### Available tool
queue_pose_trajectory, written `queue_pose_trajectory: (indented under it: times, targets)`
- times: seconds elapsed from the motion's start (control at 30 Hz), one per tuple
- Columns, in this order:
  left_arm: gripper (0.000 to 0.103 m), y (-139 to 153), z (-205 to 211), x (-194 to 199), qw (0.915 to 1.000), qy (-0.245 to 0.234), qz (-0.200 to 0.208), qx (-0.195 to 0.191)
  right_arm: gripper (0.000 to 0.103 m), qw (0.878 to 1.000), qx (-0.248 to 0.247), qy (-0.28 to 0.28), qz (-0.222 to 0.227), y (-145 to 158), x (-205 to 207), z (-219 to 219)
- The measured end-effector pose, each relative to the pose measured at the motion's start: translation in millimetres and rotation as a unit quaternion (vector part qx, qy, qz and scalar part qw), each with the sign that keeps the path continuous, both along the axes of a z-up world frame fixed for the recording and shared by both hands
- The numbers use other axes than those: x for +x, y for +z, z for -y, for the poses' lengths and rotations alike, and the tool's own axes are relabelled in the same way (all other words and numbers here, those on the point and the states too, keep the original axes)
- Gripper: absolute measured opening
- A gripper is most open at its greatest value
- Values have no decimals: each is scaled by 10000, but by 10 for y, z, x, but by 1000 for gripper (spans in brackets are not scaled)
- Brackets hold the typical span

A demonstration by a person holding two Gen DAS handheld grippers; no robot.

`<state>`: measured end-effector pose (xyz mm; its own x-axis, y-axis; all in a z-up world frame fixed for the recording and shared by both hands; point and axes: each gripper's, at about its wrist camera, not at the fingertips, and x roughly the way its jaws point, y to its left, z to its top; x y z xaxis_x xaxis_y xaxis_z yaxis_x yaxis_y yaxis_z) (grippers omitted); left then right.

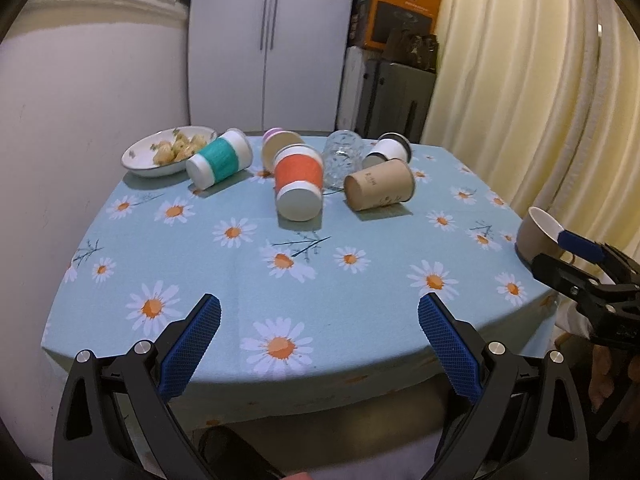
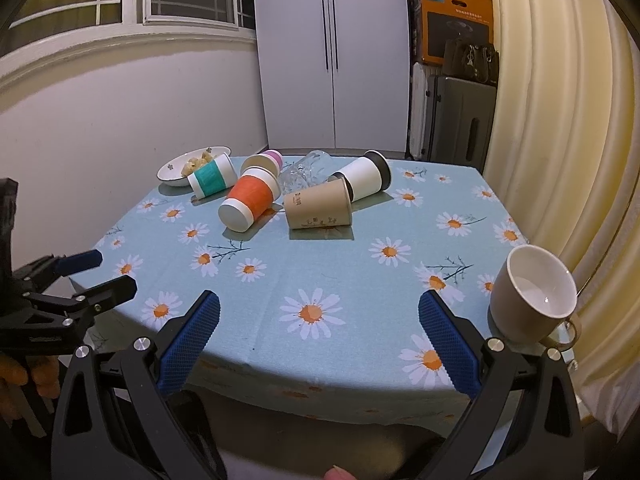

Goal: Flip cup upright
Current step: 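Move the right gripper toward the orange-banded cup lying on its side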

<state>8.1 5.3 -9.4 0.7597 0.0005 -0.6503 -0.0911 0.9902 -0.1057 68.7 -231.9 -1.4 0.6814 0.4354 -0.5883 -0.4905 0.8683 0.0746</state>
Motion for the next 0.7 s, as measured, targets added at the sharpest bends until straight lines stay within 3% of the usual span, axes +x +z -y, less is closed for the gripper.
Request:
queue_pose_trajectory:
  times: [0.33,0.4,0.7]
  targets:
    - [96,3,-28,138,9992,-197,-240,-251,99,9994,112,160,-298,6,122,-45]
    - [96,34,-77,200,9985,-217,-253,-446,99,9990,156,193,-364,31,183,-68]
    - [96,146,-409,795,9925,-97,-700,-999,99,9962,253,373,-751,199,694,-206]
